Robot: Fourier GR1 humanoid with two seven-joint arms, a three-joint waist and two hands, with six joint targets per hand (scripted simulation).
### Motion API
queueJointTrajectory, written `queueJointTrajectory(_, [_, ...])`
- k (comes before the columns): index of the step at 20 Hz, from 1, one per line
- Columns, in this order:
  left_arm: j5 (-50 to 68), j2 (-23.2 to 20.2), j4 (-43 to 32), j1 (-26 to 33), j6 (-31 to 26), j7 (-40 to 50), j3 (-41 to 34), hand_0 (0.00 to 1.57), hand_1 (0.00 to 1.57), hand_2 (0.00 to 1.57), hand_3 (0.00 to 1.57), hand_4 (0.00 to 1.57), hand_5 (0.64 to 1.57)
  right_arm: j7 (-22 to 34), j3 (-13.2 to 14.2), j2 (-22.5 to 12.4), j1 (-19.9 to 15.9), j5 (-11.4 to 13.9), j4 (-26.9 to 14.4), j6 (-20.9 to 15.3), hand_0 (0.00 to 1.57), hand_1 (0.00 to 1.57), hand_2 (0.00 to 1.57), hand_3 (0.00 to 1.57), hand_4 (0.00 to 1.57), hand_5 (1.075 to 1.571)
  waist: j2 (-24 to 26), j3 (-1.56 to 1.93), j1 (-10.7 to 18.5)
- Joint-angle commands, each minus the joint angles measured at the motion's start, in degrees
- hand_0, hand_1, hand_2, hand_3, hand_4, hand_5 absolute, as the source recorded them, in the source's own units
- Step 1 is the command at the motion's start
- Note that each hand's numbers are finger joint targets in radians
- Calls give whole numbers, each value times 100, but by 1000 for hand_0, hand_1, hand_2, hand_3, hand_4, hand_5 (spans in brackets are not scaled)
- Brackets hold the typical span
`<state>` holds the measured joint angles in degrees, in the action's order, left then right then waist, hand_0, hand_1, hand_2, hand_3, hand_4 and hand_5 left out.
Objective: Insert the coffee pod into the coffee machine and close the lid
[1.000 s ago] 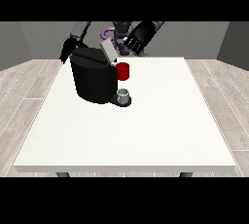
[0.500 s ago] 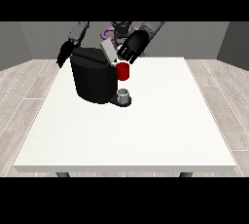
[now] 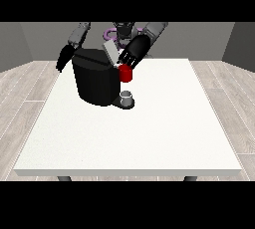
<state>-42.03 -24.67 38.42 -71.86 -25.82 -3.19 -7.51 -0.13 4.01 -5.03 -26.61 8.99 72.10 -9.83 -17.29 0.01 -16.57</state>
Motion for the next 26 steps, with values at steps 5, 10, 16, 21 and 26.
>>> queueJointTrajectory(5, [-95,134,-67,-105,177,38,41,1166,1166,1233,1193,421,1571,60,-16,-32,-65,44,-76,13,0,0,0,0,0,1571,-35,1,-39])
queueJointTrajectory(10, [-85,-152,-169,-188,208,-263,-68,1231,1231,1267,1211,389,1571,51,-73,80,-119,14,103,-28,0,0,0,0,0,1571,-214,0,-133])
queueJointTrajectory(16, [-178,-36,-95,-190,227,-348,69,1198,1198,1224,1168,355,1571,191,65,-32,-209,83,-77,-159,0,0,0,0,0,1571,-72,0,54])
queueJointTrajectory(21, [-353,27,-45,-70,594,-218,138,1269,1269,1275,1176,171,1571,-91,43,104,113,-95,-115,-20,0,0,0,0,0,1571,65,2,-20])
queueJointTrajectory(26, [-703,-153,-75,49,711,-475,418,1210,1210,1220,1093,0,1571,-131,26,63,131,-7,-58,-89,0,0,0,0,0,1571,-94,1,-37])
